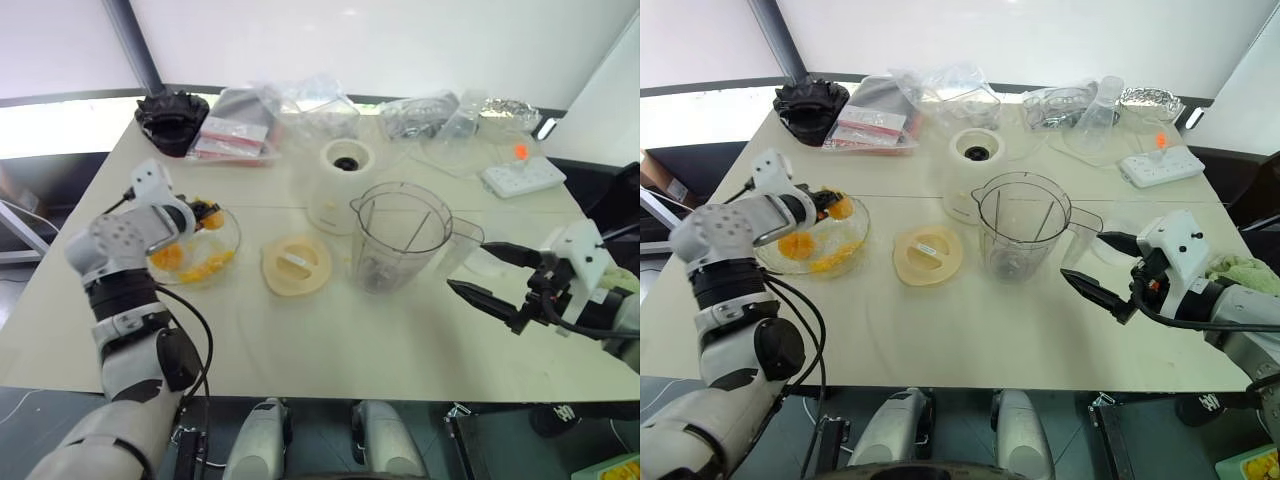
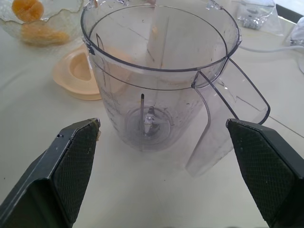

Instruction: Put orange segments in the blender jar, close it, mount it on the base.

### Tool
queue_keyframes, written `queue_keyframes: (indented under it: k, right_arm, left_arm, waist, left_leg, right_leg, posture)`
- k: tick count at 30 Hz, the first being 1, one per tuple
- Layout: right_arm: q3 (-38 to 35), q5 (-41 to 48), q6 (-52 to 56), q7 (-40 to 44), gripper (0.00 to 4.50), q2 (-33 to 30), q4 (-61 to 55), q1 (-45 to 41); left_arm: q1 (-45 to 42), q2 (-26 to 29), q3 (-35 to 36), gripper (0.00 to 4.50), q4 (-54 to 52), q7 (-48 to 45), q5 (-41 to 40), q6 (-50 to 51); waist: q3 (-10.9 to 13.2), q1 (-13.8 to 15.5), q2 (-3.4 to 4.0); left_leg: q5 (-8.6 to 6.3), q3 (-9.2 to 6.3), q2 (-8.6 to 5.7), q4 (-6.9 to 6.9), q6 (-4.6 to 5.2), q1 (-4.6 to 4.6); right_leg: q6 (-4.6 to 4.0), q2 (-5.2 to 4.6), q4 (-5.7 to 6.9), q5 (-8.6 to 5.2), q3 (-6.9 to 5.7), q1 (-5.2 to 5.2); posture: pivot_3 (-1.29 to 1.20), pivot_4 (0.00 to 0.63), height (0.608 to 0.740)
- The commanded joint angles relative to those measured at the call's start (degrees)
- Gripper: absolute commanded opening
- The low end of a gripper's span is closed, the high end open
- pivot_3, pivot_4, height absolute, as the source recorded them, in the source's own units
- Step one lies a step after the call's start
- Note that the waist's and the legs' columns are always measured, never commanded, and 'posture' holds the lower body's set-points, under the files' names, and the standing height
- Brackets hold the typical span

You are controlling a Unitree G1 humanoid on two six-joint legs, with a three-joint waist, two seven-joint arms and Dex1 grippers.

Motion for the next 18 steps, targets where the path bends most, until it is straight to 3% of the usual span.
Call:
queue_keyframes:
  k: [1, 4, 9, 14, 18]
  right_arm:
    - [0.21, -0.25, -1.27, 0.31, 4.5, -0.09, 0.34, -1.12]
    - [0.65, -0.58, -1.6, 0.05, 4.5, 0.37, 0.39, -1.13]
    - [-0.01, -1.08, -2.07, -1.85, 4.5, 2.55, -1.61, 0.85]
    - [-3.69, -1.45, -2.48, -5.67, 4.5, 7.03, -7.11, 6.89]
    - [-7.16, -1.54, -2.88, -9.5, 4.5, 11.42, -12.36, 12.67]
  left_arm:
    - [-3.3, 1.41, 0.43, 0.18, -6.91, -3.62, -4.92, 1.07]
    - [-9.07, 3.3, -3.74, 0.18, -5.74, -9.76, -6.84, -1.09]
    - [-20.94, 4.7, -17.14, 0.18, 4.38, -27.18, -5.53, -8.22]
    - [-34.35, -1.36, -32.1, 0.18, 19.85, -48.82, -0.85, -19.98]
    - [-40.87, -7.23, -38.43, 0.18, 28.27, -61.59, 1.66, -26.33]
  waist:
    - [0.0, 0.14, -0.01]
    - [0.06, 0.22, -0.11]
    - [0.06, 0.25, -0.11]
    - [0.05, 0.26, -0.1]
    - [0.06, -0.27, -0.05]
  left_leg:
    - [0.01, 0.01, -0.02, 0.01, -0.01, 0.0]
    - [0.13, 0.0, -0.13, 0.01, -0.21, -0.09]
    - [0.15, -0.04, -0.23, 0.02, -0.24, -0.21]
    - [0.15, -0.08, -0.32, 0.02, -0.23, -0.36]
    - [0.12, 0.04, -0.29, -0.09, -0.17, -0.45]
  right_leg:
    - [-0.07, 0.0, 0.0, -0.04, -0.01, 0.02]
    - [-0.11, 0.0, -0.01, -0.06, -0.11, 0.03]
    - [-0.1, -0.02, -0.13, -0.08, -0.14, 0.03]
    - [-0.04, -0.07, -0.3, -0.12, -0.19, 0.02]
    - [0.05, -0.08, -0.73, -0.05, -0.12, 0.02]
  posture:
    - [0.0, 0.15, 0.74]
    - [0.0, 0.15, 0.74]
    - [0.0, 0.15, 0.74]
    - [0.0, 0.15, 0.74]
    - [0.0, 0.15, 0.74]
